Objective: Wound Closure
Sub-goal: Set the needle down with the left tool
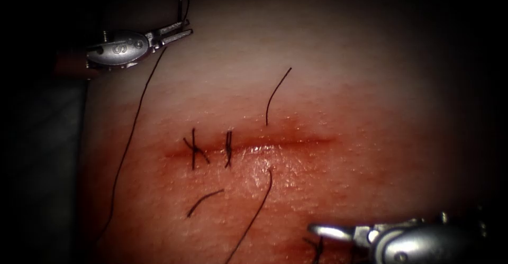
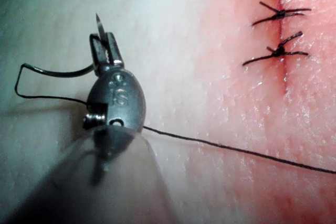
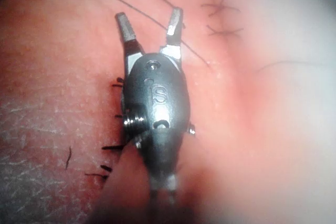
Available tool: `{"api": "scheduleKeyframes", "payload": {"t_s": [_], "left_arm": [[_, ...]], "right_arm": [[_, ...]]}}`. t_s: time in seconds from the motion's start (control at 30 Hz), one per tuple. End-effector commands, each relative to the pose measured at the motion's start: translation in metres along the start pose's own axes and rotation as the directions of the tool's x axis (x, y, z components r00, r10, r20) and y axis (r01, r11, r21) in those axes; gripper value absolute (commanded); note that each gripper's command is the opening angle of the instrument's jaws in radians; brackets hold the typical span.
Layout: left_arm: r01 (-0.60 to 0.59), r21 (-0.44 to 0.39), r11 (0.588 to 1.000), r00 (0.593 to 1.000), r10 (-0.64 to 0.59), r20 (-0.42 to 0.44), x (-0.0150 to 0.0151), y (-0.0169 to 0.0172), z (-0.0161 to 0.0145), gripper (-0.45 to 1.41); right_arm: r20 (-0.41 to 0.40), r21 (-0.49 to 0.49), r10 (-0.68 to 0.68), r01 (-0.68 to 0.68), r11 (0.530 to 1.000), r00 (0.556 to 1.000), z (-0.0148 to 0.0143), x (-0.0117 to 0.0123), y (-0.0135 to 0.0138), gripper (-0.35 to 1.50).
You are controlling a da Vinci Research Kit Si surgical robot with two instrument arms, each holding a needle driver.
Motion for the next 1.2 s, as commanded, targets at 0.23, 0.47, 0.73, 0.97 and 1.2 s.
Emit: {"api": "scheduleKeyframes", "payload": {"t_s": [0.23,0.47,0.73,0.97,1.2], "left_arm": [[0.013,-0.02,1.0,0.999,-0.013,0.04,-0.0027,0.0016,0.0025,-0.45],[0.022,-0.034,0.999,0.999,-0.021,0.027,-0.0021,0.0025,0.0012,-0.45],[0.033,-0.034,0.999,0.999,-0.033,0.011,-0.0017,0.0037,0.0003,-0.45],[0.041,-0.038,0.998,0.999,-0.04,0.006,-0.0014,0.0045,-0.0003,-0.45],[0.042,-0.039,0.998,0.999,-0.042,0.006,-0.0008,0.0049,-0.0007,-0.45]], "right_arm": [[-0.106,-0.165,0.364,-0.377,0.911,0.925,0.0031,-0.003,0.0059,0.86],[-0.148,-0.225,0.609,-0.626,0.747,0.779,0.006,-0.0074,0.0132,1.2],[-0.149,-0.264,0.705,-0.715,0.647,0.693,0.0088,-0.0112,0.0191,1.13],[-0.112,-0.263,0.777,-0.772,0.578,0.62,0.0103,-0.0123,0.0192,1.06],[-0.123,-0.278,0.78,-0.776,0.567,0.614,0.0124,-0.0124,0.0198,0.84]]}}
